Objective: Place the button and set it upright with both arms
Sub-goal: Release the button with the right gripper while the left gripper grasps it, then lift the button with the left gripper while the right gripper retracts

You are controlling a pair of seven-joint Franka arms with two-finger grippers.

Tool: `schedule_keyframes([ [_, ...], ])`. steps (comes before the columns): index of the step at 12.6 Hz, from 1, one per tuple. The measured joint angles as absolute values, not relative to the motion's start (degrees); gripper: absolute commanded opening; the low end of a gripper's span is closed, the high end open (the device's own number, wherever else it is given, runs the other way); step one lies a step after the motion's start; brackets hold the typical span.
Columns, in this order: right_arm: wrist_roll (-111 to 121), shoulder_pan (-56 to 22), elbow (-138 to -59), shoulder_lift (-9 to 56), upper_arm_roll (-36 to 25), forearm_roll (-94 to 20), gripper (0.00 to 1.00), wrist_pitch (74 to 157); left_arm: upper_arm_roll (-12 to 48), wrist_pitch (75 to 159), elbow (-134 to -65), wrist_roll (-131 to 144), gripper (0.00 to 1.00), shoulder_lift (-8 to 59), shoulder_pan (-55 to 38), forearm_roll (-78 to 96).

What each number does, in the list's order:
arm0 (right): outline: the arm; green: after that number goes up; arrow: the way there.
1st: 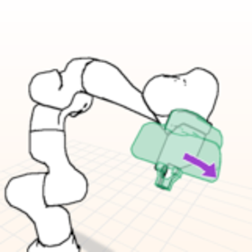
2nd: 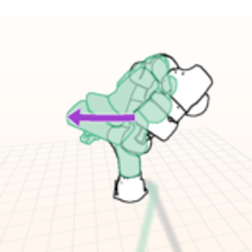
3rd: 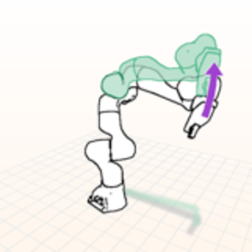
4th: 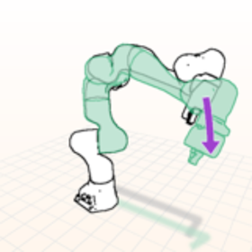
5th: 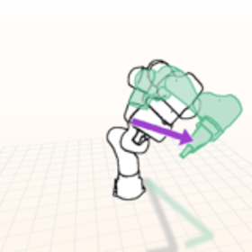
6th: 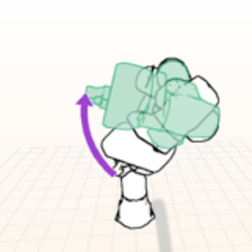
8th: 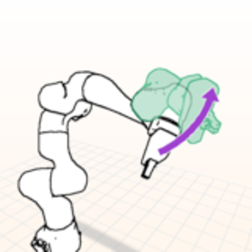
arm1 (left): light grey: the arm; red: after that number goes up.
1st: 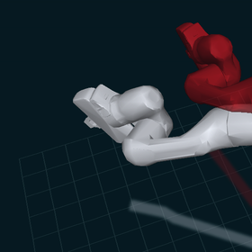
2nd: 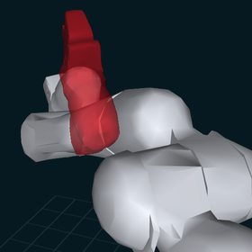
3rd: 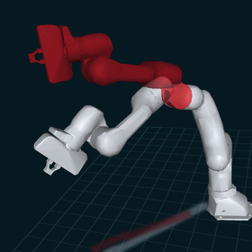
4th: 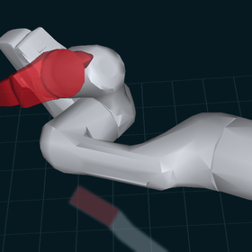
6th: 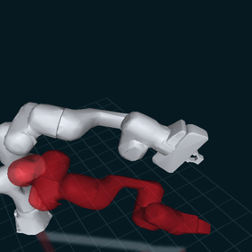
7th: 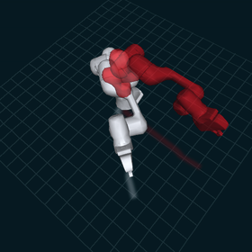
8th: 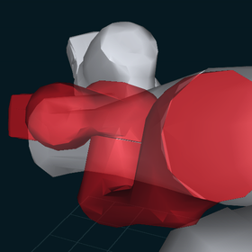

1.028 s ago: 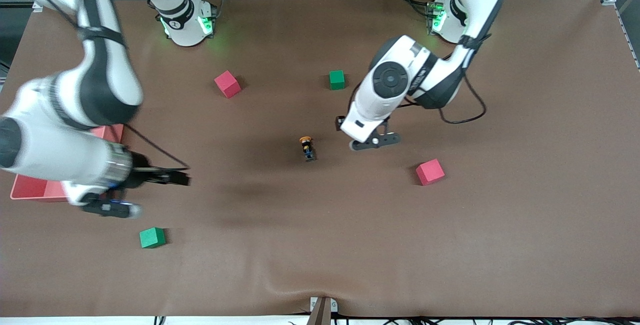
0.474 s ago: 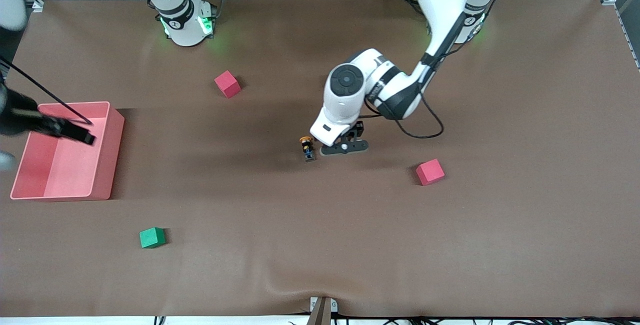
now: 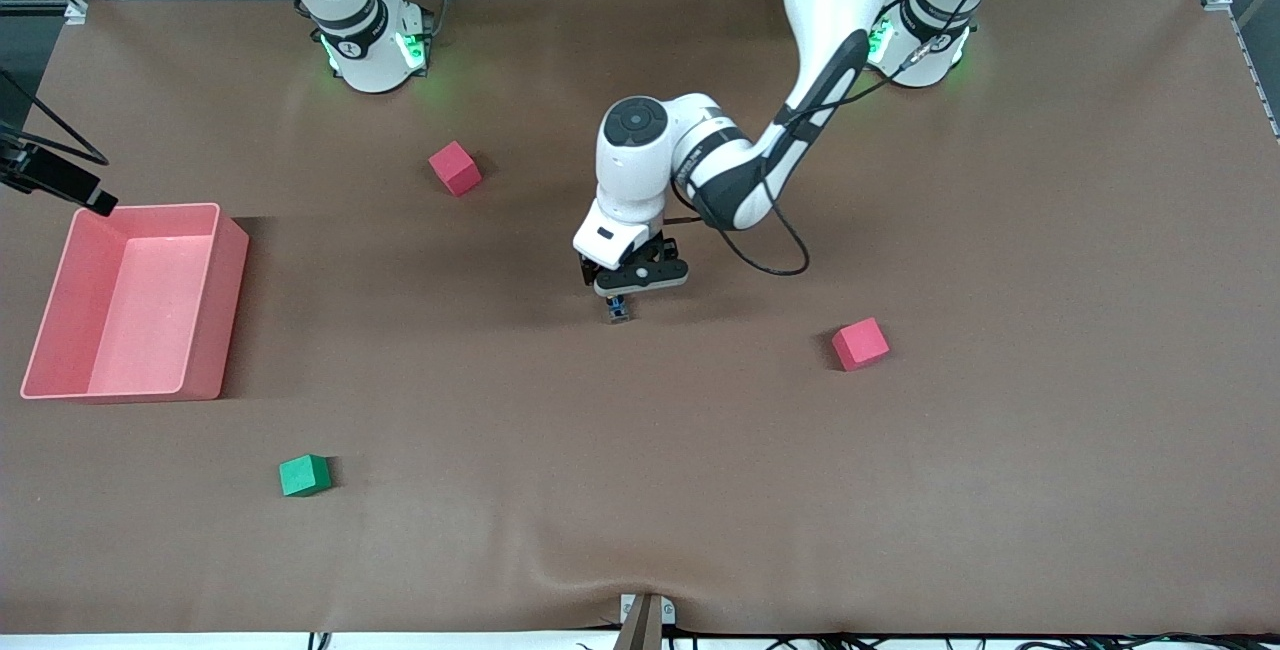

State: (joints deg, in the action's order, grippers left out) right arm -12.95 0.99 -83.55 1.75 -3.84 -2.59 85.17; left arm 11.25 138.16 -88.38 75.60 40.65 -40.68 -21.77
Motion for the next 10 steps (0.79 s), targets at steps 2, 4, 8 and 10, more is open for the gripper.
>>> schedule_keyframes([
  [2, -11.37, 0.93, -82.93, 1.73, -3.09, -2.59, 1.00, 84.46, 11.06, 138.83, -88.33, 82.98, 0.75, 42.11, -41.98, -29.03],
  [4, -10.02, 0.13, -82.87, 1.65, -2.41, -1.73, 1.00, 82.63, 11.03, 138.89, -88.26, 88.58, 0.74, 43.01, -42.77, -34.42],
  [8, -9.28, -0.06, -82.79, 1.37, -2.56, 0.39, 1.00, 82.10, 10.85, 138.89, -88.20, 91.48, 0.69, 44.64, -43.77, -39.20],
  [10, -9.19, 0.20, -82.79, 0.91, -2.89, 0.43, 1.00, 81.10, 10.73, 138.89, -88.06, 91.81, 0.68, 45.28, -43.98, -40.61],
])
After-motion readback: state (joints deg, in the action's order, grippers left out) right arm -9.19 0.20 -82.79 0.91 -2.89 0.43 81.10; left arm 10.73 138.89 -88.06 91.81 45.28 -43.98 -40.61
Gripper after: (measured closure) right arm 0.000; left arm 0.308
